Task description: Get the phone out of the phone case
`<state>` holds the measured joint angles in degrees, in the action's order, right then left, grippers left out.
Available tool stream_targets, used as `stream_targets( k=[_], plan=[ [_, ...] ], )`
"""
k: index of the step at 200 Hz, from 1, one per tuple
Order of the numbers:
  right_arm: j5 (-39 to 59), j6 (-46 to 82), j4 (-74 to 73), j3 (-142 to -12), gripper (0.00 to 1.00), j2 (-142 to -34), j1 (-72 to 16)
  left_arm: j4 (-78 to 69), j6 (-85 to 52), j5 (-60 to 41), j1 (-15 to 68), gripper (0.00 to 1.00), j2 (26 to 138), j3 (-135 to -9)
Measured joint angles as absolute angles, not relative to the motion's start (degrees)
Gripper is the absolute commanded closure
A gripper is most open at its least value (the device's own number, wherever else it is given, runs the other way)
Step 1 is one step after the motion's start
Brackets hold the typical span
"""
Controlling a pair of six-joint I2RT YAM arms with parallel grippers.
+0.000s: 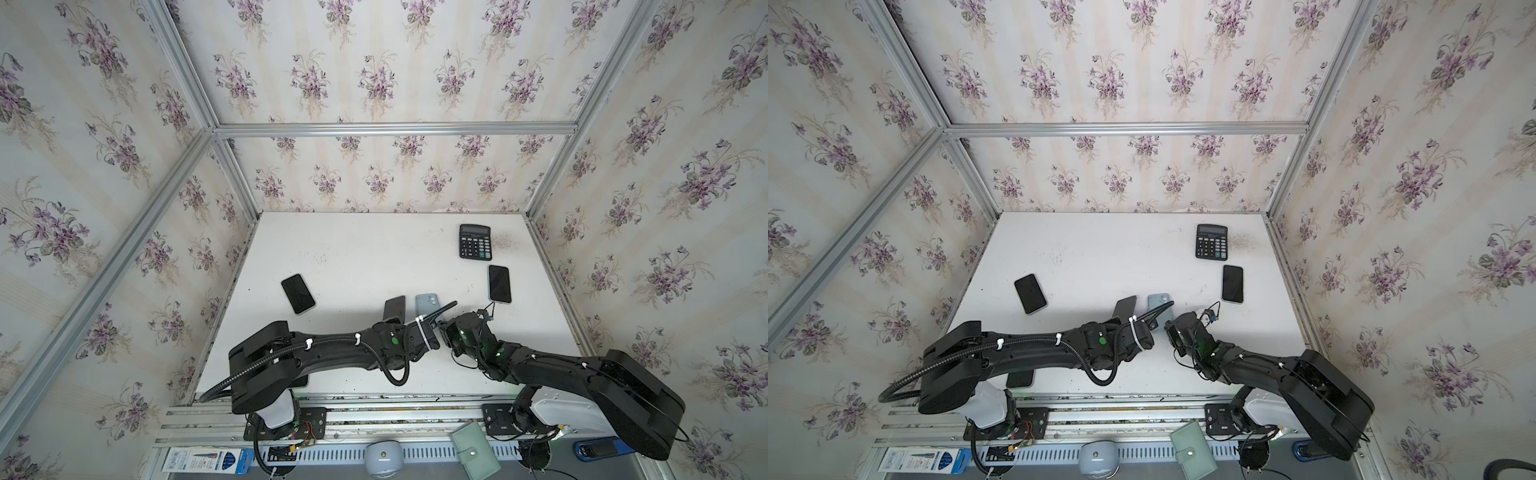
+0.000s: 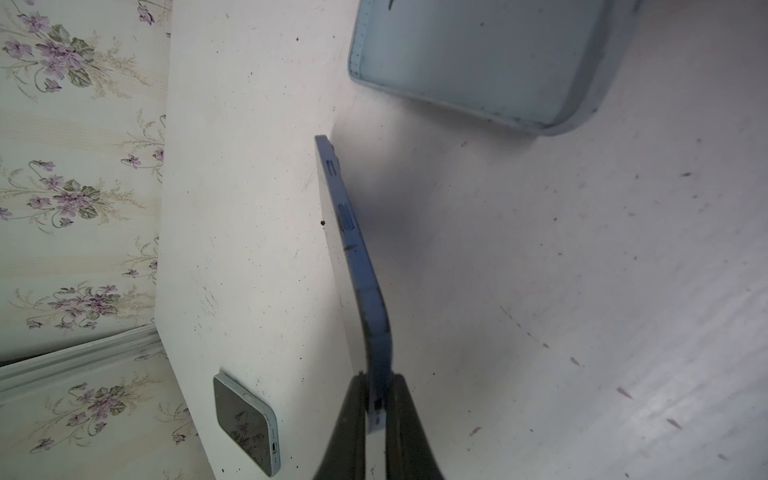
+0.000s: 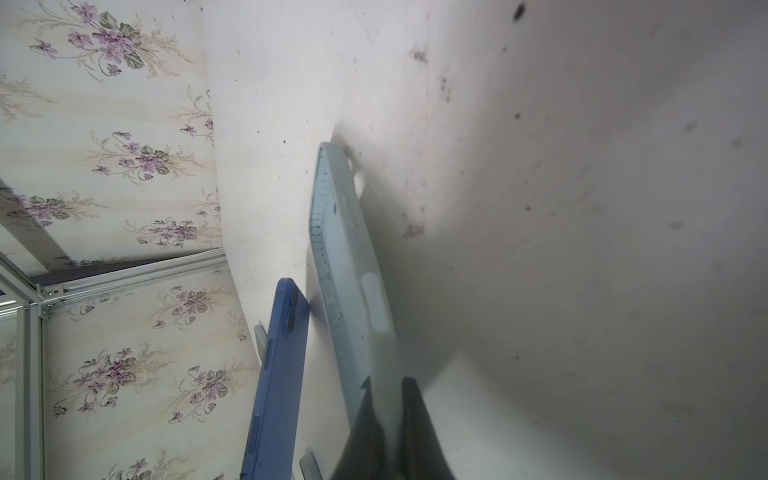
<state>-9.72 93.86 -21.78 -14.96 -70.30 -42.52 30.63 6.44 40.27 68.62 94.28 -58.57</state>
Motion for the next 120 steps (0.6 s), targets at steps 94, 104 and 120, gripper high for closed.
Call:
stream_targets(
  k=[94, 104, 120],
  plan=[
    [-12.6, 95.8, -22.2, -14.8, 1.0, -70.7, -43.8, 29.1, 4.1, 38.9, 69.8, 0.71, 102.6, -60.4],
    [-12.8, 95.9, -22.2, -14.6, 1.0, -71.1, -43.9, 29.0, 3.6, 38.7, 69.8, 0.6, 102.7, -60.4],
    [-12.9, 95.8, -22.3, -14.5, 1.0, -72.1, -43.9, 28.7, 2.5, 38.5, 69.9, 0.3, 102.2, -59.9]
  ],
)
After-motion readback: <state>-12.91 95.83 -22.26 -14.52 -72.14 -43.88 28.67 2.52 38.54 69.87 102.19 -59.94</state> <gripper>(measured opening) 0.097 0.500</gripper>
